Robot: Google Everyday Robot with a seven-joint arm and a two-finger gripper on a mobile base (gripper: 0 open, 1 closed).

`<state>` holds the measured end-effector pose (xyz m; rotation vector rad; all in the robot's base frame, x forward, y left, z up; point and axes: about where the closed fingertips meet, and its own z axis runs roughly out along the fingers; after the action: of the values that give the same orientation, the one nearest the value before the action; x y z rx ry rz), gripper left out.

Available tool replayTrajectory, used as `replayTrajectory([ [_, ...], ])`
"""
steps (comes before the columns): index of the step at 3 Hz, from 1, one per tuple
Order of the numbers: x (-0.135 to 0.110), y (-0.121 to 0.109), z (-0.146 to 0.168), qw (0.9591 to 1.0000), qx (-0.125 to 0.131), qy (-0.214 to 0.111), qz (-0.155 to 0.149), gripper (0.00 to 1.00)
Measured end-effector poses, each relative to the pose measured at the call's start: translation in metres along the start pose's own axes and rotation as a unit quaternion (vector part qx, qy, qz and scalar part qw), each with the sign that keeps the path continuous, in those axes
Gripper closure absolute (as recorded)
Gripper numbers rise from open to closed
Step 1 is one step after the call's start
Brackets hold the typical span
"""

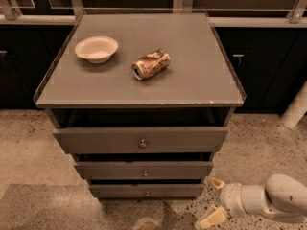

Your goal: Open bottom drawer

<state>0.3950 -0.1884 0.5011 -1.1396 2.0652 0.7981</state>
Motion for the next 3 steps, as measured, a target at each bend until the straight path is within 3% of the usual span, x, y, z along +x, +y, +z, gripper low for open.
replayTrajectory([
  [1,0.005,-0.031,0.052,0.9991,-0.021,-0.035,0.004,0.00],
  [2,0.011,-0.031,0.060,0.9988,-0.025,-0.040,0.013,0.00],
  [3,0.024,-0.035,0.069,0.9982,-0.016,-0.043,0.040,0.00],
])
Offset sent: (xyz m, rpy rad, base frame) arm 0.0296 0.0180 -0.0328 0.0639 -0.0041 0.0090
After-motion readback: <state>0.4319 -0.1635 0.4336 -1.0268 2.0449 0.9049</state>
